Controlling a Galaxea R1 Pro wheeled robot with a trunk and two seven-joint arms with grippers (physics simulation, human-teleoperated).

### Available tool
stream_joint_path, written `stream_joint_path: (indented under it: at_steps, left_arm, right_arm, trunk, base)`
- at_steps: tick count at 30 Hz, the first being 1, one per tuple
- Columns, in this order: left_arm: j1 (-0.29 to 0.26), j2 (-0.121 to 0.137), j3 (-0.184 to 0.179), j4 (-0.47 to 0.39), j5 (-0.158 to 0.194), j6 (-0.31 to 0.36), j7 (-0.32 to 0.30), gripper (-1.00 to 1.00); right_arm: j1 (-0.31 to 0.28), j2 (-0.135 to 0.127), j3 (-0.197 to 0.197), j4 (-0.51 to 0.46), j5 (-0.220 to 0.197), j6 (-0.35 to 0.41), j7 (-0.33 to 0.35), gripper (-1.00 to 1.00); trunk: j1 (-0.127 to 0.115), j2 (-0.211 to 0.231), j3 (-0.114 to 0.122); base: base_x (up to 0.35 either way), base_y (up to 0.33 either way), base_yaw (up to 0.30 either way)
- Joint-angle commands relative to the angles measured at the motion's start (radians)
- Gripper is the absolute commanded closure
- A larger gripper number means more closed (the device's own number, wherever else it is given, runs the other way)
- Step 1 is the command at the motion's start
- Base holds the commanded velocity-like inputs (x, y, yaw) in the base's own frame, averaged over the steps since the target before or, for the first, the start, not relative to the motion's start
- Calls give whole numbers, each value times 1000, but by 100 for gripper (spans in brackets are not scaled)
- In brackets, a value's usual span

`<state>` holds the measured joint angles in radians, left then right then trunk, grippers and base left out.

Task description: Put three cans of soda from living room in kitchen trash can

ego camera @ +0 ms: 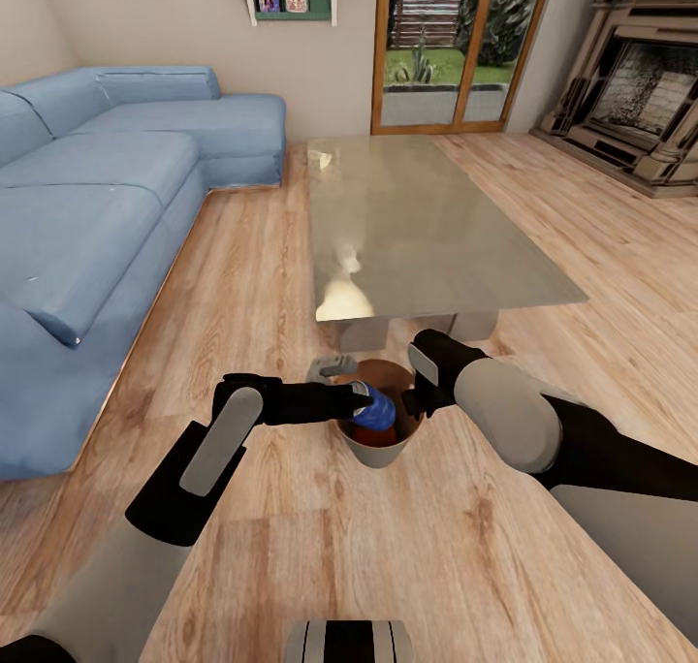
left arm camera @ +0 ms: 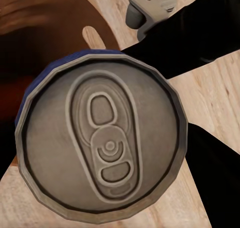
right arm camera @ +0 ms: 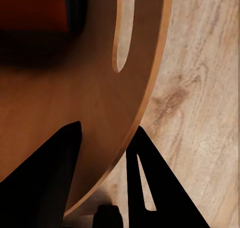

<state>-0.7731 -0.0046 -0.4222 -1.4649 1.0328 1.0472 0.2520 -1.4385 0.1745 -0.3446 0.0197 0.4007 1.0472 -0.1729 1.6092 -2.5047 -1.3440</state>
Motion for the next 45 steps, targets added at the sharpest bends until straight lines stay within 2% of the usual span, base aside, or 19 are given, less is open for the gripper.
stream_joint_path:
  at_steps: [1, 3, 4, 6, 10, 29, 32, 34, 35, 37, 38, 41, 42, 43, 45]
  left_arm:
    - [0, 0, 0, 0, 0, 0, 0, 100]
    - [0, 0, 0, 1, 0, -5, 0, 100]
    - [0, 1, 0, 1, 0, -12, 0, -100]
    - [0, 4, -1, 1, 0, -37, 0, -100]
    - [0, 6, 0, 1, 0, -47, -1, -100]
    - [0, 10, 1, 1, -2, -53, 1, -100]
    - [2, 19, 4, 2, -3, -54, 2, -100]
    - [4, 39, 5, 5, -3, -62, 3, -100]
    - [9, 79, 6, 8, -3, -94, 6, -100]
    - [10, 103, 6, 8, -3, -112, 8, -100]
    - [12, 129, 6, 9, -3, -126, 10, -100]
    - [21, 171, 7, 10, -11, -145, 16, -100]
    - [33, 196, 8, 13, -40, -167, 23, -100]
    - [40, 205, 9, 17, -61, -178, 27, -100]
    - [62, 225, 11, 45, -150, -210, 43, -100]
  right_arm:
    - [0, 0, -13, 0, -13, 0, 3, 100]
    - [0, 0, -13, 0, -13, 0, 2, 100]
    - [0, 0, -13, 0, -13, 0, 2, 100]
    - [0, 0, -14, 0, -13, 0, 1, 100]
    - [0, 0, -14, 0, -13, 0, 1, 100]
    - [1, 0, -18, 3, -11, 0, 1, 100]
    - [1, 0, -19, 3, -11, 0, 1, 100]
    - [1, 0, -19, 2, -11, 0, 1, 100]
    - [1, -2, -18, 0, -7, 0, 1, 100]
    - [1, -4, -18, -1, -5, 0, 0, 100]
    - [1, -6, -17, -4, -4, 0, 0, 100]
    - [1, -7, -16, -15, -2, 0, 0, 100]
    - [1, -8, -16, -26, -3, 0, 0, 100]
    - [1, -9, -17, -32, -3, 0, 0, 100]
    - [1, -17, -18, -46, -3, 0, 0, 100]
  trunk:
    - [0, 0, 0]
    - [0, 0, 0]
    - [0, 0, 0]
    - [0, 0, 0]
    - [0, 0, 0]
    - [0, 0, 0]
    - [0, 0, 0]
    - [0, 0, 0]
    - [0, 0, 0]
    - [0, 0, 0]
    - [0, 0, 0]
    - [0, 0, 0]
    - [0, 0, 0]
    - [0, 0, 0]
    - [0, 0, 0]
  base:
    - [0, 0, 0]
    - [0, 0, 0]
    - [0, 0, 0]
    - [0, 0, 0]
    - [0, 0, 0]
    - [0, 0, 0]
    - [0, 0, 0]
    - [0, 0, 0]
    - [0, 0, 0]
    - [0, 0, 0]
    - [0, 0, 0]
    - [0, 0, 0]
    - [0, 0, 0]
    - [0, 0, 0]
    - [0, 0, 0]
